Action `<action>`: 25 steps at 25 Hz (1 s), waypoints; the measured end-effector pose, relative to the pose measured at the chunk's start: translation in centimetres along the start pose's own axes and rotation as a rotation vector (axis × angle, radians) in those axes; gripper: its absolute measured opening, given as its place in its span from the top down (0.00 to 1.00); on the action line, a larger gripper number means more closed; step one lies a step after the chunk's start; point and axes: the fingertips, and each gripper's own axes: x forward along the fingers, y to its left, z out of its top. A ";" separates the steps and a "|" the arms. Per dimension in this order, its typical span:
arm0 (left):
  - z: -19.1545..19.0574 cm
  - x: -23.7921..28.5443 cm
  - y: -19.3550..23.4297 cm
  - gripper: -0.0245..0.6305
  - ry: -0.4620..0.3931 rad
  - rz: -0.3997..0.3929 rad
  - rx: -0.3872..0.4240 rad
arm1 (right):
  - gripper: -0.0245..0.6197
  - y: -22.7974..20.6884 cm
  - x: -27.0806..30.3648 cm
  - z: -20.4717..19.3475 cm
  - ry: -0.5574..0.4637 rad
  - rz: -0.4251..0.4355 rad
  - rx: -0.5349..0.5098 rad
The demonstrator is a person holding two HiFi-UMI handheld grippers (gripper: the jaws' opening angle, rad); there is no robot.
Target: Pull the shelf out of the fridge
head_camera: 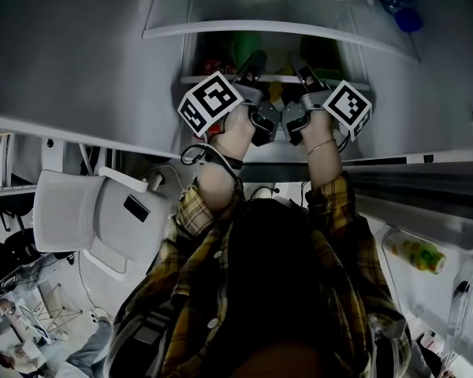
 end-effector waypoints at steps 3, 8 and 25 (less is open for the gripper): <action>0.0 0.1 -0.1 0.89 0.000 -0.002 -0.002 | 0.87 0.0 0.0 0.1 -0.002 0.000 -0.002; -0.3 0.0 -0.1 0.89 0.001 -0.001 -0.011 | 0.87 -0.2 -0.3 0.2 -0.002 -0.005 0.001; -1.0 -1.8 -0.5 0.90 0.001 -0.009 -0.059 | 0.87 0.5 -1.8 -0.9 0.004 -0.012 0.021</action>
